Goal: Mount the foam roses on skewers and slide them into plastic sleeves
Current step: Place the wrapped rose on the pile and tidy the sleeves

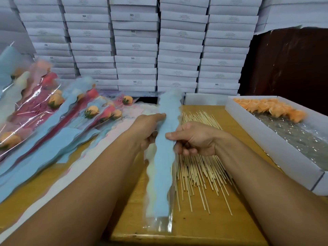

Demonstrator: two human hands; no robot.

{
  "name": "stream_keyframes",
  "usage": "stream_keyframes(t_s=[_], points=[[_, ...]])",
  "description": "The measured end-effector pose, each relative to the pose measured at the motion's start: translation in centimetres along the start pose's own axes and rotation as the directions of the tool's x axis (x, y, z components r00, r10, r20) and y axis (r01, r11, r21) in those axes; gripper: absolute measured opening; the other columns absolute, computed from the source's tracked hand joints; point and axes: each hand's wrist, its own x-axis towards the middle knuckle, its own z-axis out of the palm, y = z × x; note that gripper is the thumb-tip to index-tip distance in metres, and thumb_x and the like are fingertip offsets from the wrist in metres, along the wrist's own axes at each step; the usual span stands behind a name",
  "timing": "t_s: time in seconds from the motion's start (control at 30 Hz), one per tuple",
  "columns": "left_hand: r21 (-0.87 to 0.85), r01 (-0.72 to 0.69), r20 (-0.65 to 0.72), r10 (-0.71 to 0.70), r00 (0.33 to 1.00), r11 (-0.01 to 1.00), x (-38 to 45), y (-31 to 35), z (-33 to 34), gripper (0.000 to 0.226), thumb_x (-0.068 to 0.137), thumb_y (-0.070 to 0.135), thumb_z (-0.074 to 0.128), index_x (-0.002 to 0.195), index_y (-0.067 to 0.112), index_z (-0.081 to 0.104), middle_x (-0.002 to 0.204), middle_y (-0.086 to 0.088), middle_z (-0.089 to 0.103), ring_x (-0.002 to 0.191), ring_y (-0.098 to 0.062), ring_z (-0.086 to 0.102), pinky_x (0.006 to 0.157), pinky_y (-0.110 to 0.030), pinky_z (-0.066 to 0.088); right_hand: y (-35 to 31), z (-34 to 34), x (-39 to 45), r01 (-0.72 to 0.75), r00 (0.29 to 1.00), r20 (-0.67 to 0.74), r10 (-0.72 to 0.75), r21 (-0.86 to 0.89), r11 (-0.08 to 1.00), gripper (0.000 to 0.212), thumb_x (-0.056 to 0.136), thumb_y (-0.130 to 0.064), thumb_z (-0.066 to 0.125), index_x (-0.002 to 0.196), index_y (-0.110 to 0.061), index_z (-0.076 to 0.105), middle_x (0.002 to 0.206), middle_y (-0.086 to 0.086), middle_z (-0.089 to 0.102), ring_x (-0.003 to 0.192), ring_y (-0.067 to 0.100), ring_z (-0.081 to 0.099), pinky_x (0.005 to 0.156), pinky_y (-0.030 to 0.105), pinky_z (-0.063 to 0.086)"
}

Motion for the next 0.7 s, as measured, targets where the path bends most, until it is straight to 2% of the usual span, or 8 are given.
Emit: stream_keyframes(t_s=[0.07,0.13,0.23,0.33,0.4,0.47,0.53,0.7], points=[[0.205,-0.033,-0.038,0.041,0.998,0.978,-0.3,0.5,0.7,0.030,0.098,0.016,0.057,0.118,-0.006,0.060,0.085,-0.016,0.070,0.057,-0.022,0.065,0.045,-0.025,0.051,0.1,-0.2,0.2,0.015,0.996,-0.084,-0.014,0.010,1.000,0.051,0.099,-0.025,0.063,0.049,-0.022,0.073,0.053,0.003,0.062,0.038,0.007,0.050,0.032,0.016,0.032],[0.365,-0.046,-0.023,0.059,0.998,0.930,-0.7,0.9,1.3,0.027,0.098,0.013,0.054,0.116,-0.007,0.059,0.086,-0.017,0.069,0.059,-0.022,0.066,0.044,-0.024,0.050,0.3,-0.6,0.3,0.023,0.985,-0.171,-0.016,0.038,0.999,0.045,0.097,-0.025,0.067,0.054,-0.016,0.071,0.053,0.004,0.062,0.038,0.008,0.049,0.032,0.017,0.032],[0.541,-0.065,0.015,0.068,0.998,0.838,-1.7,1.5,1.6,0.029,0.099,0.020,0.054,0.107,-0.006,0.064,0.081,-0.013,0.070,0.057,-0.020,0.067,0.046,-0.025,0.052,0.5,-1.3,0.4,0.025,0.961,-0.275,-0.006,0.066,0.998,0.031,0.095,-0.027,0.071,0.068,-0.011,0.065,0.053,0.005,0.061,0.037,0.009,0.048,0.032,0.018,0.032],[0.647,-0.139,0.036,0.152,0.988,0.750,-2.6,1.3,1.4,0.036,0.095,0.028,0.064,0.094,-0.008,0.068,0.073,-0.011,0.063,0.056,-0.020,0.060,0.051,-0.025,0.050,0.7,-1.8,0.6,0.022,0.936,-0.351,0.010,0.087,0.996,0.028,0.094,-0.027,0.071,0.074,-0.008,0.067,0.051,0.003,0.060,0.036,0.008,0.047,0.031,0.018,0.032],[0.727,-0.211,0.066,0.240,0.969,0.653,-3.3,0.7,1.1,0.032,0.088,0.036,0.073,0.090,0.005,0.066,0.080,-0.009,0.059,0.068,-0.020,0.056,0.063,-0.030,0.045,0.9,-1.9,0.9,0.032,0.920,-0.393,0.009,0.098,0.995,0.028,0.095,-0.027,0.070,0.077,-0.006,0.068,0.051,0.002,0.060,0.036,0.008,0.047,0.031,0.018,0.032],[0.787,-0.246,0.071,0.313,0.947,0.565,-4.2,0.3,1.0,0.040,0.082,0.045,0.078,0.107,0.016,0.068,0.097,-0.004,0.066,0.087,-0.018,0.063,0.074,-0.028,0.045,1.1,-1.9,1.2,0.052,0.899,-0.438,-0.006,0.095,0.994,0.028,0.094,-0.028,0.071,0.077,-0.006,0.069,0.052,0.002,0.061,0.037,0.008,0.048,0.032,0.019,0.033],[0.825,-0.280,0.079,0.391,0.917,0.490,-4.6,-0.1,1.0,0.050,0.082,0.047,0.078,0.121,0.018,0.067,0.108,-0.001,0.069,0.097,-0.017,0.064,0.076,-0.026,0.044,1.4,-1.7,1.6,0.076,0.877,-0.480,-0.022,0.093,0.993,0.028,0.094,-0.028,0.071,0.080,-0.004,0.070,0.053,0.003,0.062,0.038,0.009,0.048,0.033,0.020,0.034],[0.890,-0.322,0.120,0.515,0.849,0.324,-4.5,-0.5,1.3,0.017,0.091,0.031,0.068,0.097,0.016,0.072,0.094,-0.002,0.070,0.086,-0.020,0.064,0.074,-0.030,0.051,1.5,-1.0,1.9,0.157,0.860,-0.504,-0.081,0.112,0.981,0.031,0.094,-0.033,0.070,0.082,-0.004,0.070,0.054,0.003,0.061,0.039,0.009,0.048,0.034,0.020,0.034]])
